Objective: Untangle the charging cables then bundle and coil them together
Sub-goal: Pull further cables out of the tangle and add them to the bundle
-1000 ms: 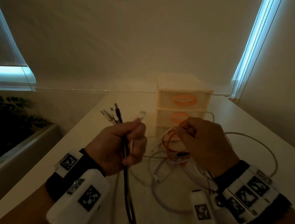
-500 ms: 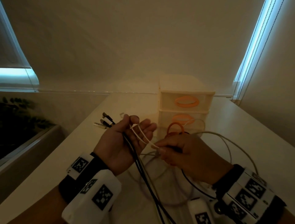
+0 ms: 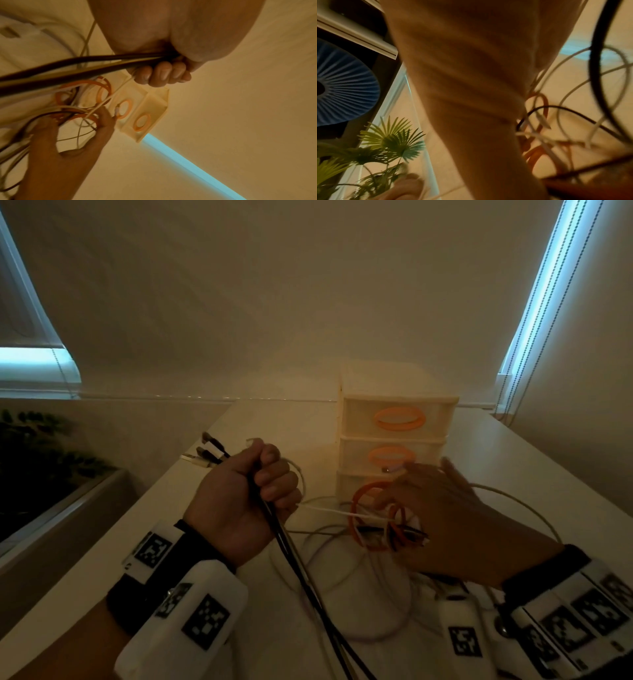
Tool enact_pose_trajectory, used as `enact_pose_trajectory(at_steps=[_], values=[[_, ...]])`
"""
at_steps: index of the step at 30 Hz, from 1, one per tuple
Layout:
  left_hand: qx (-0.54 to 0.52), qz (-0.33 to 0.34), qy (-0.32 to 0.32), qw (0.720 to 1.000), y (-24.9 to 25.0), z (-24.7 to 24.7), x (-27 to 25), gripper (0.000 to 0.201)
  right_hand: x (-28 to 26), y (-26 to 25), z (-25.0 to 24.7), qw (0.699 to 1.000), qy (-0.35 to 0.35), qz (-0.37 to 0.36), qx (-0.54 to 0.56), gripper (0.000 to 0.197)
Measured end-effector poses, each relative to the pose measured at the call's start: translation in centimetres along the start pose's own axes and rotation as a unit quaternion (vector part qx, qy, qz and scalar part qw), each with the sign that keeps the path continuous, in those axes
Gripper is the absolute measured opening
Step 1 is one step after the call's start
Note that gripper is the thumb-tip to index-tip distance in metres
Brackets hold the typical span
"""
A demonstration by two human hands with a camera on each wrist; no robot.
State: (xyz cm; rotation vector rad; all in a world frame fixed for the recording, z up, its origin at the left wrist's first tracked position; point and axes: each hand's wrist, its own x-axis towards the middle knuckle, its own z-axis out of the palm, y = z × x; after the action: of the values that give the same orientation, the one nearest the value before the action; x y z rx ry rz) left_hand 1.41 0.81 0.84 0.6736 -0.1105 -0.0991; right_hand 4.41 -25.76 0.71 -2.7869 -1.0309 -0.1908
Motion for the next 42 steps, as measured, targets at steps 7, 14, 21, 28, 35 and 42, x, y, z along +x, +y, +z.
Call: enact_pose_trajectory(at_steps=[7, 14, 21, 28, 35, 42], values=[[-0.039, 0.112, 0.029, 0.993, 4.5, -1.1, -0.1, 0.042, -0.5, 2.9, -1.4, 0.991, 0.008, 0.135, -0.004, 0.059], [-0.021, 0.071, 0.019, 0.997, 1.7, -0.7, 0.4, 0.040, -0.6, 1.0, -1.9, 0.964, 0.201, -0.044, 0.169, 0.039], [-0.078, 0.008, -0.040, 0.996, 0.4, 1.0, -0.7, 0.038, 1.0, -1.6, 0.5, 0.988, 0.056, -0.033, 0.140, 0.032], [-0.081, -0.022, -0.093, 0.992, 0.4, 1.8, -1.3, 0.038, 2.1, -1.7, 0.9, 0.993, 0.011, 0.012, 0.117, 0.011], [-0.099, 0.068, -0.027, 0.992, 5.0, -0.8, -0.6, 0.037, 1.5, -0.7, 0.0, 0.977, 0.118, 0.103, 0.145, 0.023], [-0.109, 0.169, 0.024, 0.979, 9.5, -3.8, -0.9, 0.019, 1.8, 0.0, -0.7, 0.968, 0.170, 0.149, 0.107, 0.022]])
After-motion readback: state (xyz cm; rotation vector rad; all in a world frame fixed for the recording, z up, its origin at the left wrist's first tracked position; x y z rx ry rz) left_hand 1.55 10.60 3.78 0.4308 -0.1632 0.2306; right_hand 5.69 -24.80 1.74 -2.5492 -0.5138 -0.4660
